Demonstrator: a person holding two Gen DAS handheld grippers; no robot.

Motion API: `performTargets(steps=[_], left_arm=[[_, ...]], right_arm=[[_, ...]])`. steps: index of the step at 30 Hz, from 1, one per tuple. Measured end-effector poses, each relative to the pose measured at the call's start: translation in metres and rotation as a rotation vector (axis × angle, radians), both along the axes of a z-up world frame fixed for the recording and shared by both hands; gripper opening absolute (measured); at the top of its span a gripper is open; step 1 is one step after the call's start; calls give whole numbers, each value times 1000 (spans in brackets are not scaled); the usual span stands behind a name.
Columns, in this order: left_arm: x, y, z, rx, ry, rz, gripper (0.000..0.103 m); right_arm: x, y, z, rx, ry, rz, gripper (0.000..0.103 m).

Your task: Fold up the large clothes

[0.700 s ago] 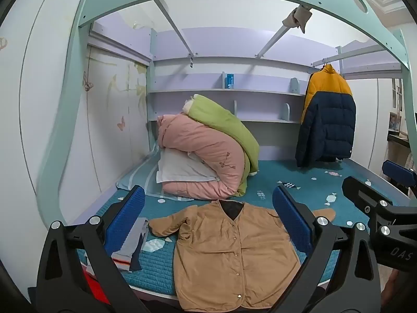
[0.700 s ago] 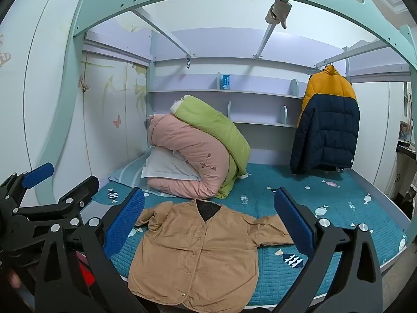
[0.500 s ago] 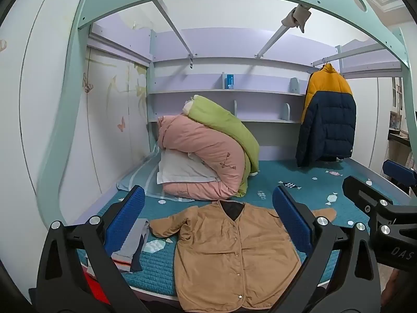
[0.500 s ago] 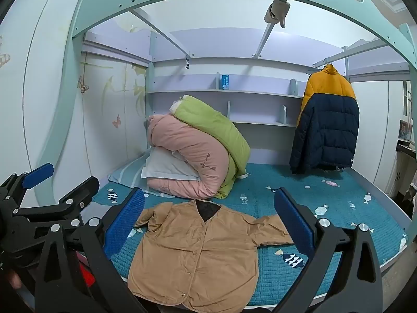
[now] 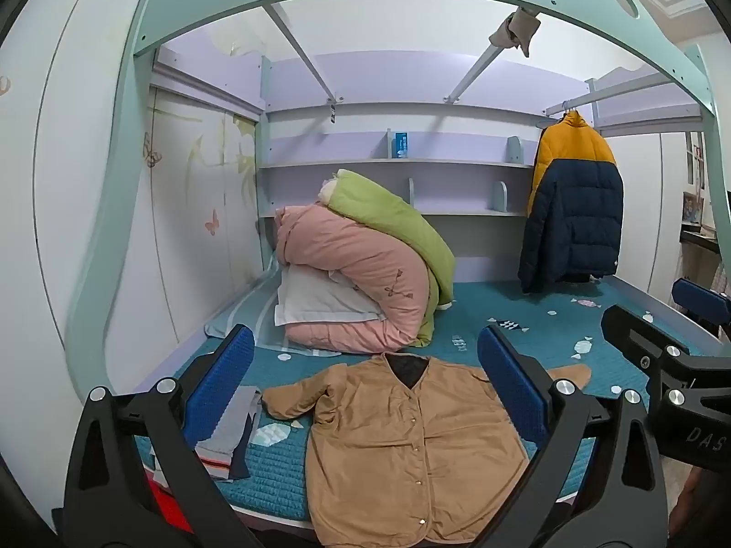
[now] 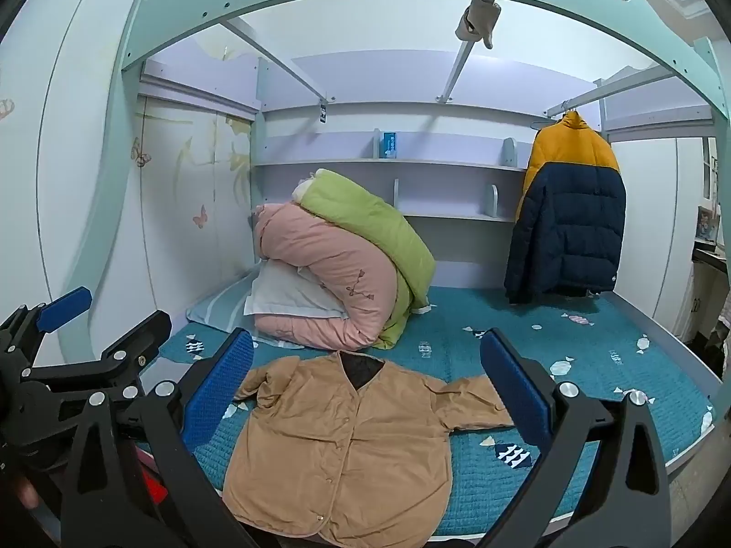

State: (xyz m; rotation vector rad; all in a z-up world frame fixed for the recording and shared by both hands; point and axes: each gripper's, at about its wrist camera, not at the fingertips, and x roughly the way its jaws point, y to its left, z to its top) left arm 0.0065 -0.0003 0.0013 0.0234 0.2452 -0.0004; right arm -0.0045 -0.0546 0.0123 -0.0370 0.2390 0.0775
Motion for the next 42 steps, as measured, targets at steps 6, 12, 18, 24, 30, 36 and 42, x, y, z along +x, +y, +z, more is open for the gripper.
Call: performTargets(steps=[6, 12, 18, 24, 30, 36, 42], left_arm=[[-4, 0, -3, 3, -3, 2, 98], [-4, -1, -3, 6, -5, 0, 98], [-5, -2, -3, 9, -8, 3, 98], [-7, -2, 0, 16, -13, 6, 98], [-9, -1, 0, 19, -14, 7, 98], [-9, -1, 0, 21, -16, 7, 98], [-9, 1, 0, 23, -18, 8, 98]], right_arm=[[-2, -6, 0, 4, 2, 0, 96], [-2, -7, -2, 7, -1, -1, 96], [-2, -8, -3, 9, 0, -4, 96], [-2, -8, -3, 10, 0, -5, 96], [-2, -9, -4, 12, 0, -3, 96], [-2, -8, -4, 13, -1, -4, 96], [-3, -9, -3, 13, -1, -5, 96]])
